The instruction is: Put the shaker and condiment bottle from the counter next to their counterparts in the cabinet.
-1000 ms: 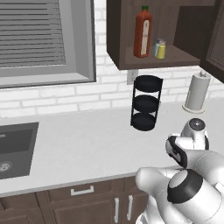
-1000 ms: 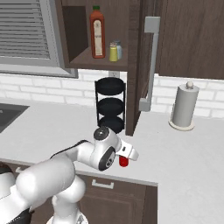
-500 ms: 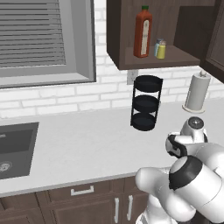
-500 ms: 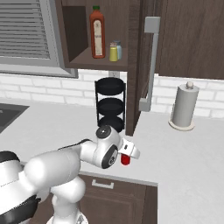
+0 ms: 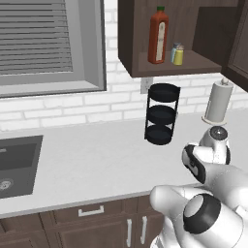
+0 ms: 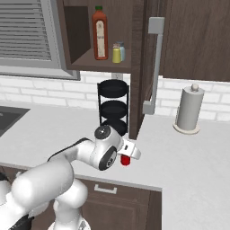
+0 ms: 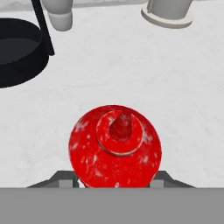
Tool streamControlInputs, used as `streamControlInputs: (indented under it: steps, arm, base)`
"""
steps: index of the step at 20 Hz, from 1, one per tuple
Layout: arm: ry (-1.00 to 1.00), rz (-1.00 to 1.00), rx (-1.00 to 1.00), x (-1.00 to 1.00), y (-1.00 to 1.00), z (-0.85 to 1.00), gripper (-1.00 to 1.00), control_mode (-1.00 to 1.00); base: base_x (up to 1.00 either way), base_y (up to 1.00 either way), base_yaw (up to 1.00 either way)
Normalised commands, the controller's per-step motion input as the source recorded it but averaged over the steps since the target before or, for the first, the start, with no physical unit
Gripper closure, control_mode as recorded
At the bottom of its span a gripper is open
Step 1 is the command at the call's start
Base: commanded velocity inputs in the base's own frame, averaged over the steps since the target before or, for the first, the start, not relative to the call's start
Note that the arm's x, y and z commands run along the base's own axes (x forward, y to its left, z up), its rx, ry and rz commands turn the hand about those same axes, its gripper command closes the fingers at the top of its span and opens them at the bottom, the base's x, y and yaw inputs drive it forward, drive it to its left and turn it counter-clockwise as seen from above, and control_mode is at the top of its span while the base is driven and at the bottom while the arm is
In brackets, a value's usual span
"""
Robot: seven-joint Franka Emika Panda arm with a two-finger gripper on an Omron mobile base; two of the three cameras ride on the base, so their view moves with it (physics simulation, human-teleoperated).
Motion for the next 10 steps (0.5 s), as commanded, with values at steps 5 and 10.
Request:
streamControlInputs:
  steps: [5,10]
  arm:
    - [0.0,0.11,0.02,-0.11,0.21,0.56,1.0,-1.0]
    - [0.0,0.12,0.0,-0.02,0.36,0.38,1.0,-1.0]
  base:
    - [0.0,0.0,0.0]
    - [0.0,0.0,0.0]
